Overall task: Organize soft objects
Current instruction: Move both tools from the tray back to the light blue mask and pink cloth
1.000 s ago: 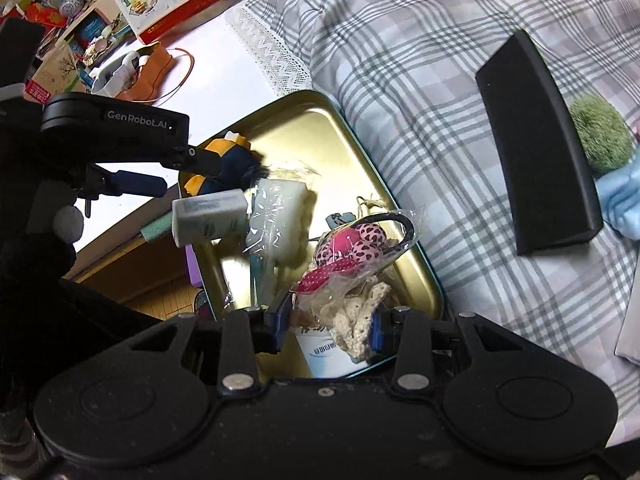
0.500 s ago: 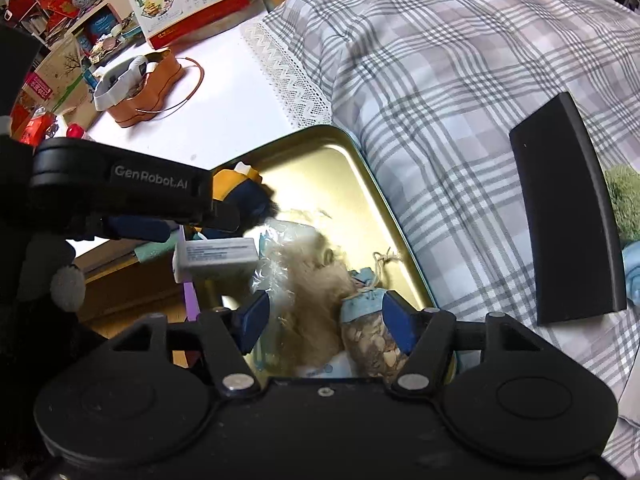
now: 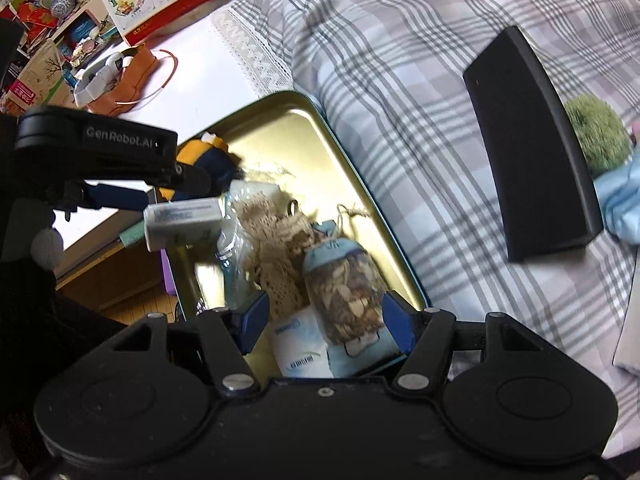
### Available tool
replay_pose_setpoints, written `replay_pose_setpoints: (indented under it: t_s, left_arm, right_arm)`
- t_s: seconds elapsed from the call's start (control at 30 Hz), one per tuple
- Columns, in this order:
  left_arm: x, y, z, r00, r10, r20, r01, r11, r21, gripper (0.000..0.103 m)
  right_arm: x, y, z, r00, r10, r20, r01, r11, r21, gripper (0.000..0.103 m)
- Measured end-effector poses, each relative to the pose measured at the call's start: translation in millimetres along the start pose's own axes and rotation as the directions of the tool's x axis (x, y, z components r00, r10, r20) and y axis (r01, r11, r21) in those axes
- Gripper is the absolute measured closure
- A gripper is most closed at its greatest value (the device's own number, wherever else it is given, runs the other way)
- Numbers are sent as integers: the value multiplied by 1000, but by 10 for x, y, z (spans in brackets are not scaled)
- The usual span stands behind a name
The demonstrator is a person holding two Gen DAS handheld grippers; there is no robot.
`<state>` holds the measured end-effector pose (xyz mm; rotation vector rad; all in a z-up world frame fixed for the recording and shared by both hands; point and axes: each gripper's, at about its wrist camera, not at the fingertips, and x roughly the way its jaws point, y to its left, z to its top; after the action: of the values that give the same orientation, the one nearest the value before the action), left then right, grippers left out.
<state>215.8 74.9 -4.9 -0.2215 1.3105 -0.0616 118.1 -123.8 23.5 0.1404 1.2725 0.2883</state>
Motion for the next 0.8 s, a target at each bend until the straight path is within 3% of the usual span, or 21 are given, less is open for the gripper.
replay_pose_setpoints:
  t_s: [0.1, 0.27, 0.53, 0.8]
  left_arm:
    - [40, -74, -49, 1000, 18, -6, -17, 999, 33, 37]
    - [82, -159, -122, 999, -11, -34, 14, 998, 68, 37]
    - [114, -143, -226, 999, -33, -42, 34, 999, 35, 33]
    - [154, -289, -472, 998, -43, -53, 48, 995, 87, 33]
  right_arm:
    - [-11, -50, -96, 1000, 7, -10, -7, 1000, 13, 41]
    - [-89, -113, -250, 1000, 15, -5, -15, 999, 31, 41]
    - [-317, -227, -436, 999, 12, 41, -15, 998, 68, 41]
    - [-588, -370, -617, 995, -3, 100, -7, 995, 102, 41]
